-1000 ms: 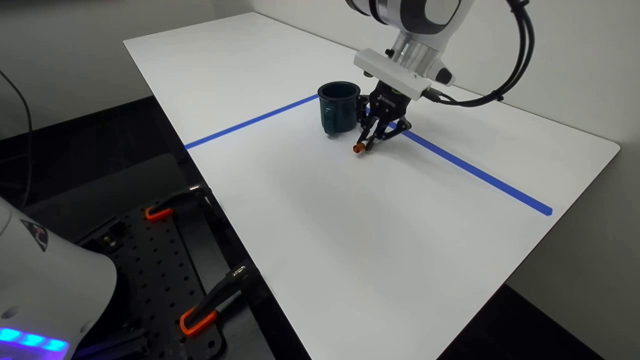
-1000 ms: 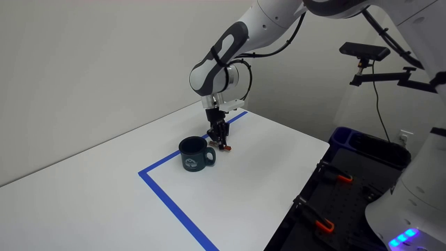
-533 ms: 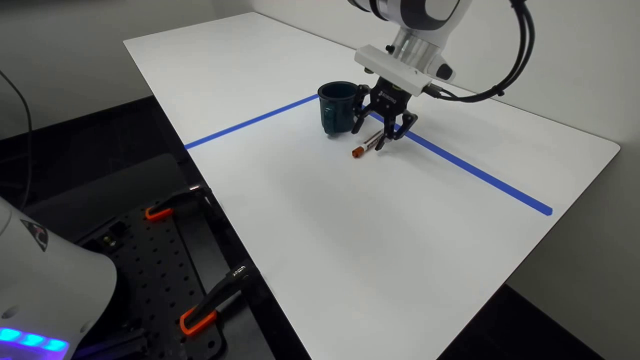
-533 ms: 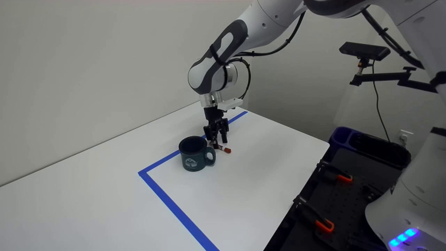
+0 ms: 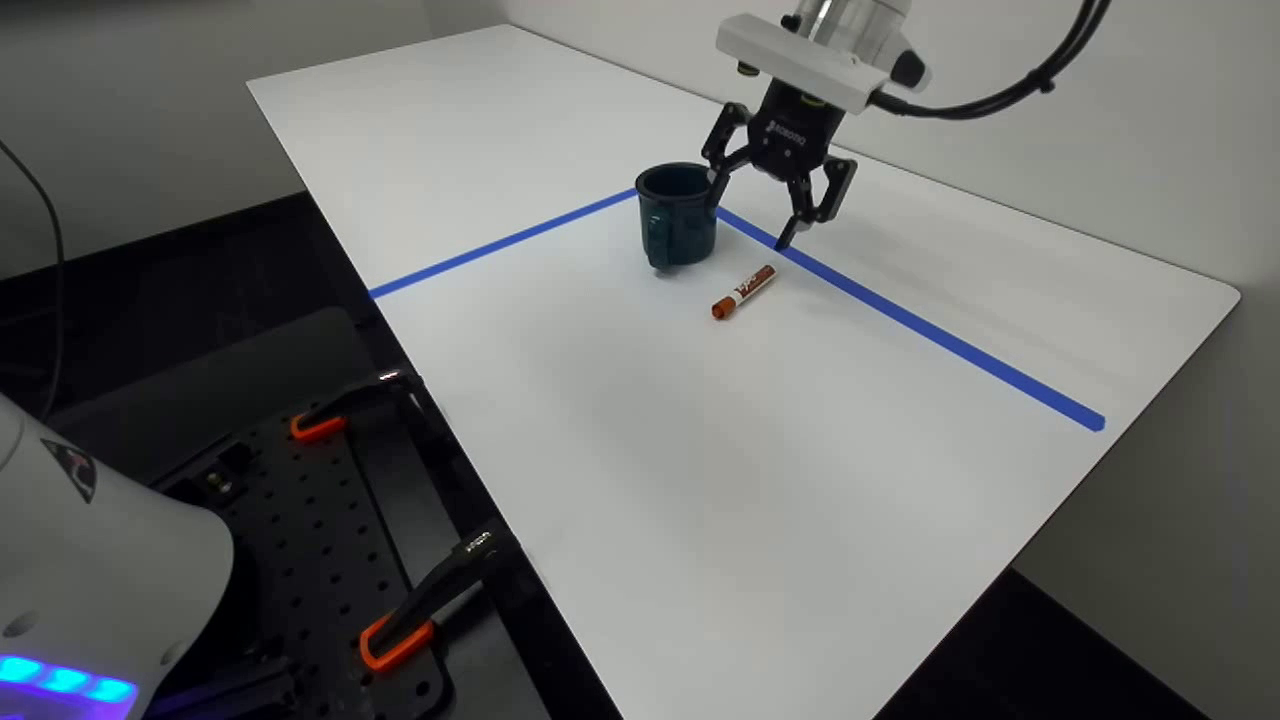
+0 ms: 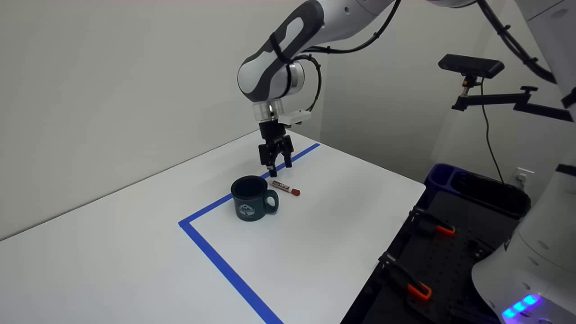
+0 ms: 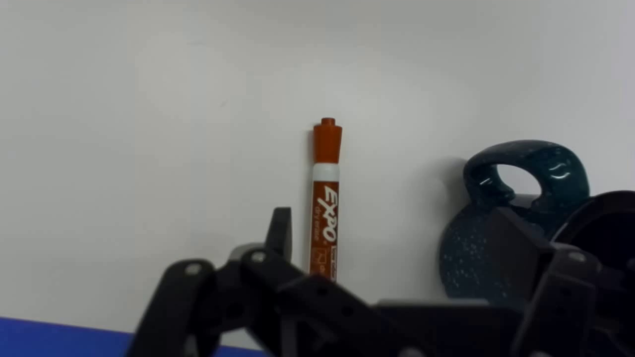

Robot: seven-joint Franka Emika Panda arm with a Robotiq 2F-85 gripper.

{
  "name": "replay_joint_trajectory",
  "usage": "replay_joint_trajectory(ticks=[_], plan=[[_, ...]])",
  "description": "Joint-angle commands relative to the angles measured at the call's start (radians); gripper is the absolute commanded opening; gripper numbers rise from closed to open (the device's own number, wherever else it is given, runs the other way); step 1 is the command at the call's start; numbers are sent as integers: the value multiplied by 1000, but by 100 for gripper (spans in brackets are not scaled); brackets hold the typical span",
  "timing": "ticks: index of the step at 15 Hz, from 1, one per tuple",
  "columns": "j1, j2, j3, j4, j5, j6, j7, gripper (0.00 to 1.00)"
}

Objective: Remove the marker from the cup and put it on the table

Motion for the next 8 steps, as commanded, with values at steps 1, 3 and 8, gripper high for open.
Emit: replay_joint_trajectory(ticks=[1,3,8], plan=[[10,-107,4,-41,-16,-73,-10,100],[17,-132,3,-36,-23,-101,-8,100],[32,-158,2,-26,-28,-133,-3,100]])
